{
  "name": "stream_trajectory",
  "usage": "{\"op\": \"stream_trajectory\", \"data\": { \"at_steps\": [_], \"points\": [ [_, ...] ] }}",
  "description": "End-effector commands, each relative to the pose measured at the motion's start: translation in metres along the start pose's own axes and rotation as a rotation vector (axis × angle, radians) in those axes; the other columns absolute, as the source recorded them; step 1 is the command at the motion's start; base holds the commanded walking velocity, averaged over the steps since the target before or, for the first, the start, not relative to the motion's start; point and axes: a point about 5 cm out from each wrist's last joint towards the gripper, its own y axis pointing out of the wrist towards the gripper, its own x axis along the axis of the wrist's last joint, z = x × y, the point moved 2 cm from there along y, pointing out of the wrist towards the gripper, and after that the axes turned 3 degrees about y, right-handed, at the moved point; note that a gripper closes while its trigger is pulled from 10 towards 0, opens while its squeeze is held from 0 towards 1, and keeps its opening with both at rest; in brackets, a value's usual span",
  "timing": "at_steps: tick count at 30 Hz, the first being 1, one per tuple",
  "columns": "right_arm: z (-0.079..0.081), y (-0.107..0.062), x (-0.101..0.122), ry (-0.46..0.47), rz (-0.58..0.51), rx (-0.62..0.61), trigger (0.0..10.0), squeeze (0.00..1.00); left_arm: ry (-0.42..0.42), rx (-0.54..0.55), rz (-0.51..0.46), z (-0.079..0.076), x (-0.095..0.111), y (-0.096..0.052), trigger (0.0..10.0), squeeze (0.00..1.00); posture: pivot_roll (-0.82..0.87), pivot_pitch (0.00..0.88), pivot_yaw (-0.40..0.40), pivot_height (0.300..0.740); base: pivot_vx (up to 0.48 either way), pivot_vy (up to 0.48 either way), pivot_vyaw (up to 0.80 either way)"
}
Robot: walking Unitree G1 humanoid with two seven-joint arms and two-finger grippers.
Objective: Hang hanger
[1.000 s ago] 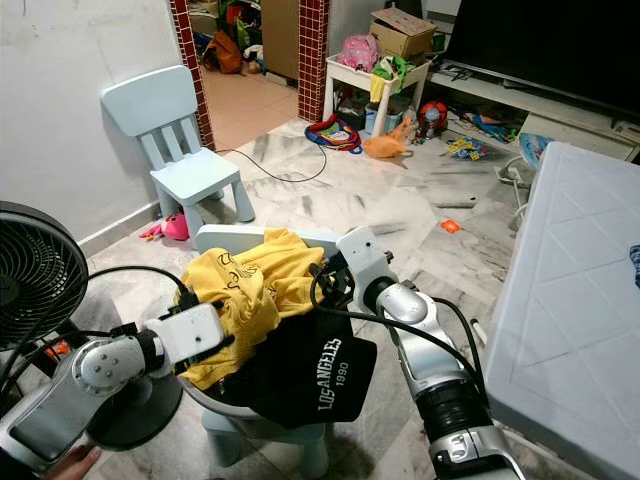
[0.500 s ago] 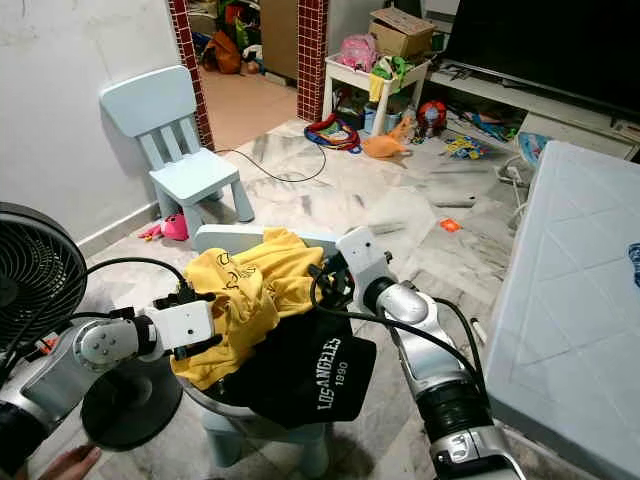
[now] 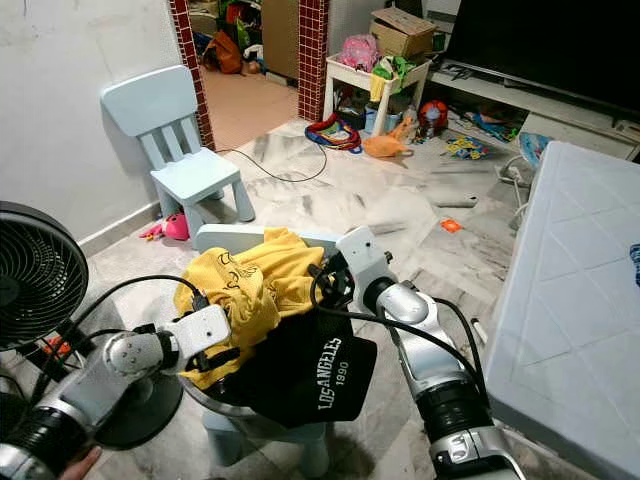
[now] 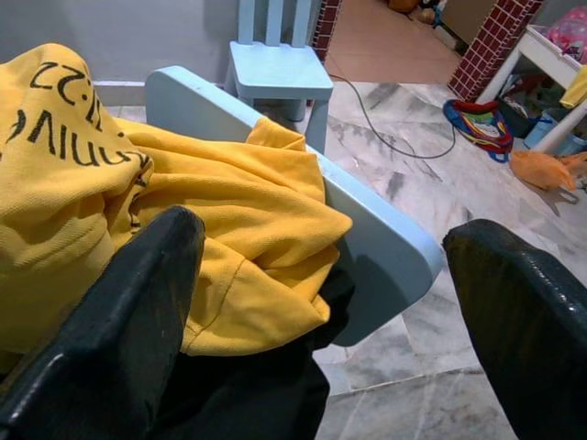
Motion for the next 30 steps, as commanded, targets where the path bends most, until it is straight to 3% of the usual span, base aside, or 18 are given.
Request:
{"op": "stream_trajectory", "data": {
  "at_steps": [1, 8, 9, 10, 13, 14, 15, 16, 17, 18, 30],
  "points": [
    [-0.003, -0.001, 0.002, 0.001, -0.007, -0.006, 10.0, 0.0, -0.042, 0.026, 0.004, 0.005, -0.002, -0.002, 10.0, 1.0, 0.0, 0.021, -0.025, 0.74, 0.0, 0.0, 0.0],
    [-0.003, -0.001, 0.002, 0.0, -0.006, -0.006, 10.0, 0.0, -0.025, 0.0, 0.022, -0.002, -0.004, 0.004, 10.0, 1.0, 0.0, 0.02, -0.024, 0.74, 0.0, 0.0, 0.0],
    [-0.002, -0.001, 0.002, 0.001, -0.007, -0.006, 10.0, 0.0, -0.037, 0.0, 0.029, -0.002, -0.005, 0.004, 10.0, 0.2, 0.0, 0.02, -0.024, 0.74, 0.0, 0.0, 0.0],
    [-0.002, -0.001, 0.002, 0.001, -0.008, -0.004, 10.0, 0.0, -0.069, 0.0, 0.041, -0.003, -0.006, 0.006, 10.0, 0.0, 0.0, 0.02, -0.024, 0.74, 0.0, 0.0, 0.0],
    [-0.001, -0.001, 0.002, 0.001, -0.009, -0.002, 10.0, 0.0, -0.147, 0.004, 0.06, -0.004, -0.008, 0.009, 10.0, 0.0, -0.01, 0.018, -0.022, 0.74, 0.0, 0.0, 0.0],
    [-0.001, -0.001, 0.002, 0.001, -0.009, -0.002, 10.0, 0.0, -0.174, -0.007, 0.075, -0.007, -0.01, 0.011, 8.5, 0.0, -0.01, 0.018, -0.022, 0.74, 0.0, 0.0, 0.0],
    [-0.002, -0.001, 0.002, 0.001, -0.009, -0.002, 10.0, 0.0, -0.197, -0.012, 0.082, -0.008, -0.011, 0.012, 6.2, 0.0, -0.01, 0.017, -0.023, 0.74, 0.0, 0.0, 0.0],
    [-0.002, -0.001, 0.002, 0.0, -0.009, -0.003, 10.0, 0.0, -0.225, -0.005, 0.082, -0.009, -0.011, 0.013, 3.8, 0.0, -0.01, 0.017, -0.023, 0.74, 0.0, 0.0, 0.0],
    [-0.003, -0.001, 0.002, -0.001, -0.008, -0.005, 10.0, 0.0, -0.262, 0.006, 0.084, -0.009, -0.012, 0.014, 0.4, 0.0, -0.01, 0.017, -0.023, 0.74, 0.0, 0.0, 0.0],
    [-0.003, -0.001, 0.002, -0.001, -0.008, -0.005, 10.0, 0.0, -0.265, 0.007, 0.086, -0.009, -0.012, 0.015, 0.0, 0.0, -0.01, 0.017, -0.023, 0.74, 0.0, 0.0, 0.0],
    [-0.003, -0.001, 0.003, -0.001, -0.012, -0.008, 10.0, 0.0, -0.379, 0.06, 0.043, -0.005, -0.003, 0.023, 0.0, 0.0, -0.01, 0.014, -0.022, 0.74, 0.0, 0.0, 0.0]
  ]
}}
